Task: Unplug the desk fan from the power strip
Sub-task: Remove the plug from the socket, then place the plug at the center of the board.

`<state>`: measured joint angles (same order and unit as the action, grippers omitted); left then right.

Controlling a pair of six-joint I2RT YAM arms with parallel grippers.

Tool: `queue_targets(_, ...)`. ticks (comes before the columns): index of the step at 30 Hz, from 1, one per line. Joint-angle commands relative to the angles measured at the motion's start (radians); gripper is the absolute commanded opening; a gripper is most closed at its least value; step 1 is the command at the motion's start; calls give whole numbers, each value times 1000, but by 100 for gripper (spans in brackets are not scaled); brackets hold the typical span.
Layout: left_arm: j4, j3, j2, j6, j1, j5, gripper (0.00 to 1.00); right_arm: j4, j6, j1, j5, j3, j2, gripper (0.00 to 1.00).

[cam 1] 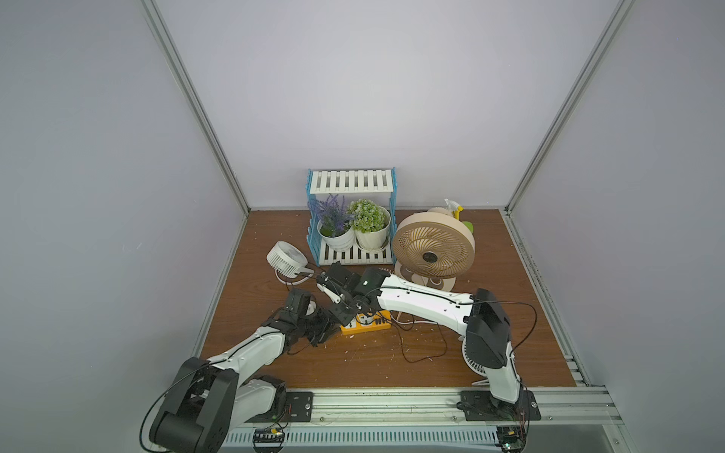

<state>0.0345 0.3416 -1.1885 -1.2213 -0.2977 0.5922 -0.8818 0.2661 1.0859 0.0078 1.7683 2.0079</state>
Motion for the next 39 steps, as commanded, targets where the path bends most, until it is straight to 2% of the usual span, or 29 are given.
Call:
queue_targets(1, 154, -41, -62, 22, -14, -60, 24, 113, 9, 5, 2, -27, -107, 0)
queue_targets(8, 243, 7, -90, 86, -14, -83, 26, 214, 48, -6, 9, -131, -165, 0)
queue_targets(20, 248, 22, -94, 104, -14, -81, 29, 193, 45, -9, 33, -140, -198, 0)
queue_targets(23, 261, 24, -35, 96, -14, -108, 32, 189, 36, -11, 22, -140, -237, 0)
queue_targets(27, 279, 11, 117, 47, -14, -183, 35, 190, 20, -15, 3, -153, -300, 0)
queue_targets(32, 380, 58, 278, 45, -14, -279, 41, 215, 21, -21, -20, -228, -364, 0)
queue_targets(39, 448, 130, 346, 63, -12, -331, 49, 213, 14, -21, -135, -303, -385, 0)
